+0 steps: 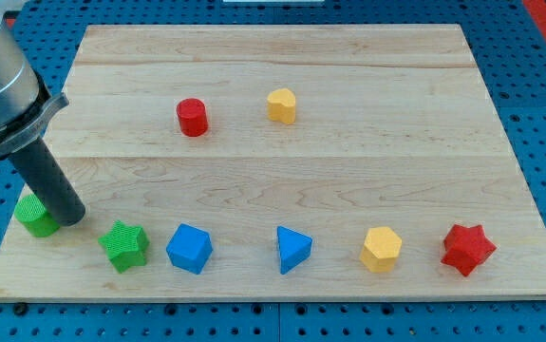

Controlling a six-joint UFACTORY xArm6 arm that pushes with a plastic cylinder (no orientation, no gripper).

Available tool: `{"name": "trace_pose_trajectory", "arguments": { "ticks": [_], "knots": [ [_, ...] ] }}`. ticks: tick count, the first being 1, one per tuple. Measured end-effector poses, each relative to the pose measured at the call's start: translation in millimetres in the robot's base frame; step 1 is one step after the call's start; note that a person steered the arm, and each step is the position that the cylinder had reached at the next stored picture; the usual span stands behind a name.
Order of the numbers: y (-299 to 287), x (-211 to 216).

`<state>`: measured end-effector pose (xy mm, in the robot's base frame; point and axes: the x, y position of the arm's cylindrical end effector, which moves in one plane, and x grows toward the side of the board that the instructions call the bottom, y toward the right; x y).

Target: Move the green star to the left of the blue cube

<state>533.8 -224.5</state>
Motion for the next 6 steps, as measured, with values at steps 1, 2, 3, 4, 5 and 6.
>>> {"name": "trace_pose_trajectory", "arguments": {
  "ticks": [1,2,3,4,5,6],
  "knots": [
    [0.0,24.4],
    [8.4,39.6],
    [56.5,39.6],
    [95.7,39.6],
    [127.4,39.6],
    [132.9,39.3]
  ]
}}
